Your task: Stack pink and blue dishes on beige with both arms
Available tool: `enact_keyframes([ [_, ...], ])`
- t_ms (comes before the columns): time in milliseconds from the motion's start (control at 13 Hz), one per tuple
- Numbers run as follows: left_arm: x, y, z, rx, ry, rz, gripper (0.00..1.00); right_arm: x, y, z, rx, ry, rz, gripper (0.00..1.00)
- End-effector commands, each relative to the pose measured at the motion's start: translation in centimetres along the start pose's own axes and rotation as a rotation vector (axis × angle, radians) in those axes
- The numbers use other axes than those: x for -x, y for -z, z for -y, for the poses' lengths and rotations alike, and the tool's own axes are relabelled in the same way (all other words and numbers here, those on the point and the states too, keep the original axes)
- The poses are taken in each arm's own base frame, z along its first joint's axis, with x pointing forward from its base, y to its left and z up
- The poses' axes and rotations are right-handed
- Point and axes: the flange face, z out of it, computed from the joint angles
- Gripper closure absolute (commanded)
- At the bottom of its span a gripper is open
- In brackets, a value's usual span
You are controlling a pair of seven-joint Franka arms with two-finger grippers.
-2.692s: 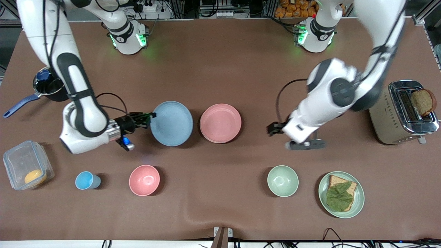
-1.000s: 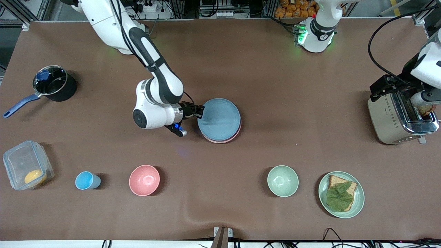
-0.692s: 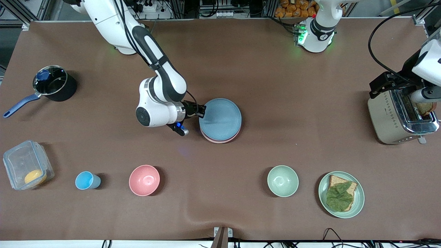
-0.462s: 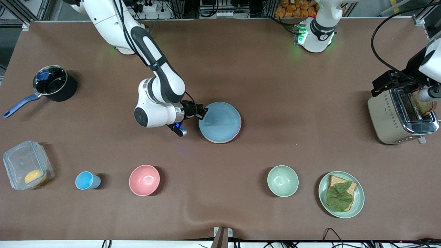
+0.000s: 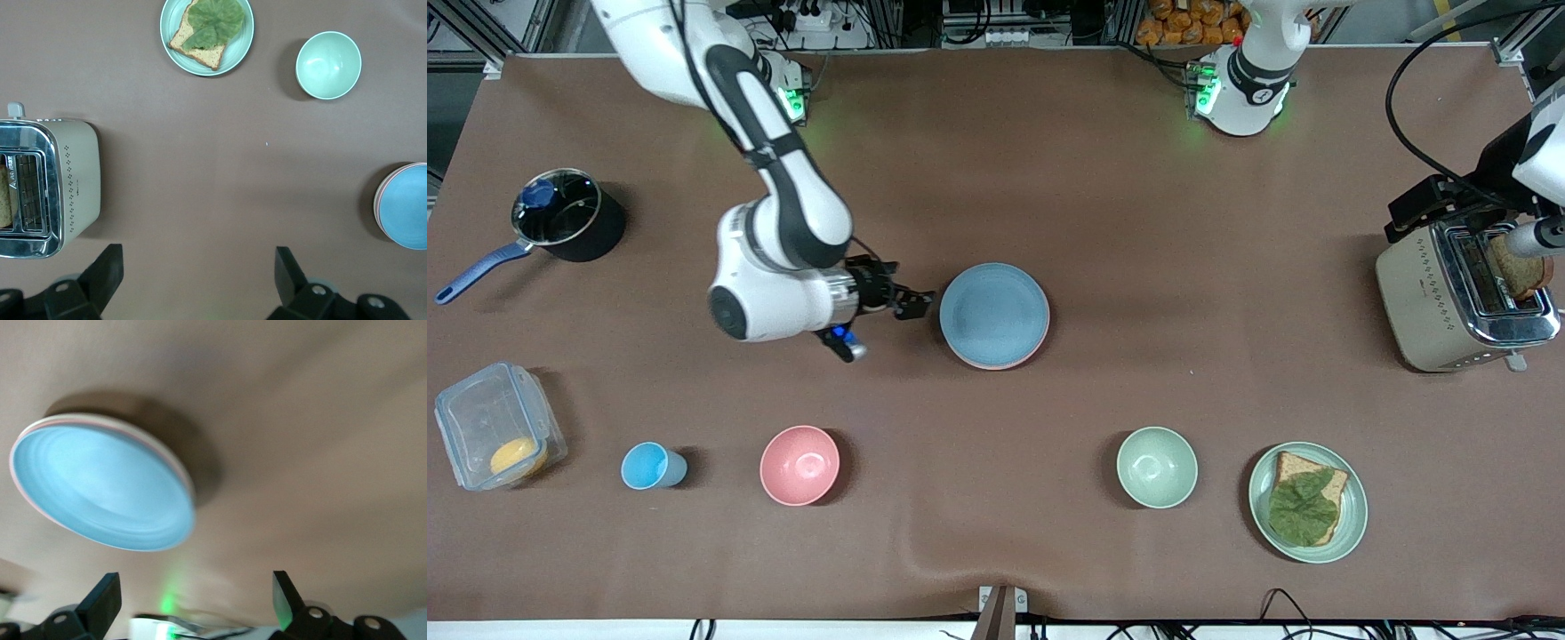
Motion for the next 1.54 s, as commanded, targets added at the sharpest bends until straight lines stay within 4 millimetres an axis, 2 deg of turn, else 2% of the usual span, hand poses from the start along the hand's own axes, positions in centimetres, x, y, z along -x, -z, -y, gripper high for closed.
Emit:
enact_keyframes([
  [0,0.6,0.3,-0.5,0.012,0.005,0.009,0.0,-0.8,8.2,-2.1,0.118,0.074,-0.059,0.0],
  [77,0.5,0.1,-0.5,0.01,0.004,0.012,0.0,-1.5,10.8,-3.6,0.157,0.141,-0.073,0.0],
  [231,0.4,0.1,-0.5,0.011,-0.005,0.012,0.0,-3.8,16.8,-8.3,0.168,0.282,-0.108,0.0],
  [308,0.4,-0.1,-0.4,0.01,-0.008,0.015,0.0,-4.4,19.5,-10.7,0.178,0.356,-0.145,0.0],
  [385,0.3,-0.2,-0.5,0.01,-0.01,0.016,0.0,-3.8,22.3,-12.6,0.223,0.419,-0.204,0.0],
  [538,0.4,-0.2,-0.6,0.01,-0.008,0.016,0.0,-0.6,26.5,-14.4,0.373,0.508,-0.338,0.0],
  [769,0.3,-0.4,-1.0,0.011,-0.007,0.023,0.0,4.6,31.5,-16.7,0.383,0.575,-0.449,0.0],
  [923,0.3,-0.5,-1.1,0.011,-0.011,0.023,0.0,7.5,33.9,-17.2,0.357,0.596,-0.532,0.0],
  [1077,0.3,-0.6,-1.1,0.011,-0.005,0.025,0.0,9.1,35.2,-17.4,0.412,0.644,-0.593,0.0],
  [1462,0.2,-0.2,-0.6,0.011,-0.013,0.017,0.0,10.0,36.3,-18.4,0.441,0.675,-0.622,0.0],
])
